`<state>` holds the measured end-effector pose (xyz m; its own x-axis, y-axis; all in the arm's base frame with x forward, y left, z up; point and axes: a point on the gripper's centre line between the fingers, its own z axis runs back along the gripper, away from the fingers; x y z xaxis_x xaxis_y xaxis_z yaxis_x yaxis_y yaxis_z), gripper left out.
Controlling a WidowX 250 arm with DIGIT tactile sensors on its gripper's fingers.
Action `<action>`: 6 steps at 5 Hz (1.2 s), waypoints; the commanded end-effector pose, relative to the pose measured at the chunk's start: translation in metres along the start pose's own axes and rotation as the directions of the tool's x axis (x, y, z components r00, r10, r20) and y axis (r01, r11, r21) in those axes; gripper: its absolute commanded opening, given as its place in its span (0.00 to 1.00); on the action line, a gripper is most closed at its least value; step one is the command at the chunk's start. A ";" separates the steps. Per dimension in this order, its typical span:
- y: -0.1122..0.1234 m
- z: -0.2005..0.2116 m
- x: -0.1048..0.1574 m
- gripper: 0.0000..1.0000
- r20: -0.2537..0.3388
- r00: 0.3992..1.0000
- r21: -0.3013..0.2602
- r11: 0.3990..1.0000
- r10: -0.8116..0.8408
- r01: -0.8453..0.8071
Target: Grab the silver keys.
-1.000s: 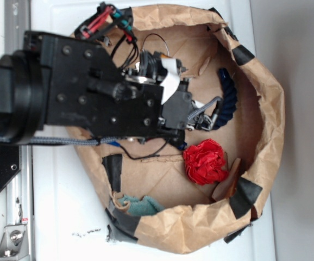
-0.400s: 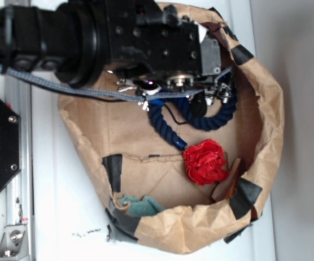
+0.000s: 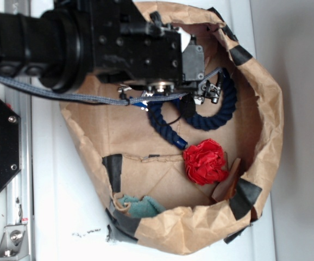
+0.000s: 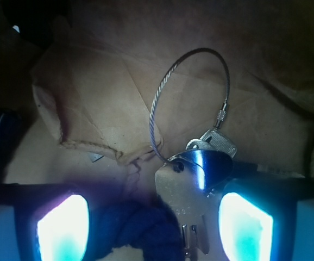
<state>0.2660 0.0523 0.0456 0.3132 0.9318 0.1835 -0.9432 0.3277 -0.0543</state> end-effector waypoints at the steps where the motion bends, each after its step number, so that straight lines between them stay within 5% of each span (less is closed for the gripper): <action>1: 0.014 0.020 0.022 1.00 0.053 0.998 -0.039 0.999 0.033 -0.031; 3: 0.003 0.012 0.039 1.00 0.128 0.988 -0.061 0.995 0.083 -0.076; 6: -0.010 0.003 0.044 1.00 0.131 0.988 -0.049 0.996 0.079 -0.073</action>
<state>0.2890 0.0751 0.0391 0.2734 0.9194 0.2829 -0.9517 0.3012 -0.0590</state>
